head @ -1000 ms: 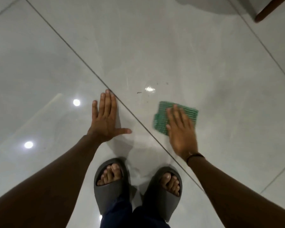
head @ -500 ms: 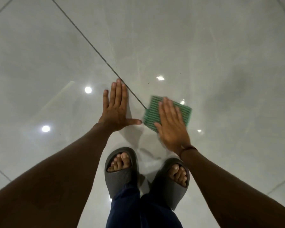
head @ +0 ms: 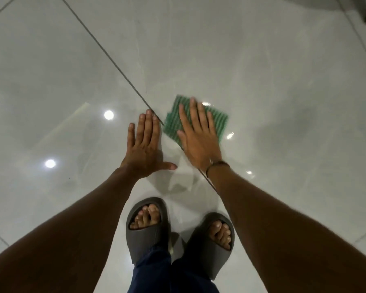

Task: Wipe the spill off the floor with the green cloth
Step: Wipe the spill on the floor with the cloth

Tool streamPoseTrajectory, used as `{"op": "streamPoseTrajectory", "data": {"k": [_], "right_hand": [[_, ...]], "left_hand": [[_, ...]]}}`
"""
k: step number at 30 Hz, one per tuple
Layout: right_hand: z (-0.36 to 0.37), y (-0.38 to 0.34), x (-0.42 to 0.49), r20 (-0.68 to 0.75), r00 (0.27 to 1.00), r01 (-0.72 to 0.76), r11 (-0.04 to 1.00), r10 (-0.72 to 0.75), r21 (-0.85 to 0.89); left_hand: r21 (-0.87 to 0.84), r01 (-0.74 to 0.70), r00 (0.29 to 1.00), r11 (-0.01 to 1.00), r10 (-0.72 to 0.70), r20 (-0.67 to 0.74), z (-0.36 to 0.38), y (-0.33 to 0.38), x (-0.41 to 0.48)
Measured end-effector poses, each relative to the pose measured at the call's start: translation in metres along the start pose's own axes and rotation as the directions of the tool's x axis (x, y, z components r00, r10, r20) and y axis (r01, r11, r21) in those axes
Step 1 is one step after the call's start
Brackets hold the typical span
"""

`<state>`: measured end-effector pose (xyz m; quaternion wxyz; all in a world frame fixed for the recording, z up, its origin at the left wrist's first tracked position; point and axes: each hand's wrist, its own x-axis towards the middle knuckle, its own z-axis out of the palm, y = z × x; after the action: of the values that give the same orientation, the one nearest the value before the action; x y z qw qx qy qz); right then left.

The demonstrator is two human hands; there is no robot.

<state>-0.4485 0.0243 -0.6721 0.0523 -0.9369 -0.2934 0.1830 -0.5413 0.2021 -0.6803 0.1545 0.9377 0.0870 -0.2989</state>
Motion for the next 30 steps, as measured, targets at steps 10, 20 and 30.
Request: {"op": "streamPoseTrajectory", "data": {"k": [10, 20, 30], "right_hand": [[-0.026, 0.036, 0.079, -0.122, 0.92, -0.36, 0.926, 0.372, 0.11], [0.001, 0.107, -0.028, 0.017, 0.992, -0.123, 0.992, 0.124, -0.039], [-0.026, -0.03, 0.15, -0.104, 0.993, -0.046, 0.999, 0.048, 0.022]], "left_hand": [[0.017, -0.039, 0.999, 0.999, 0.039, -0.028, 0.003, 0.002, -0.001], [-0.163, 0.15, 0.961, 0.975, -0.182, -0.208, 0.005, -0.031, -0.039], [-0.145, 0.123, 0.96, 0.982, -0.154, -0.233, 0.022, -0.037, -0.029]]}}
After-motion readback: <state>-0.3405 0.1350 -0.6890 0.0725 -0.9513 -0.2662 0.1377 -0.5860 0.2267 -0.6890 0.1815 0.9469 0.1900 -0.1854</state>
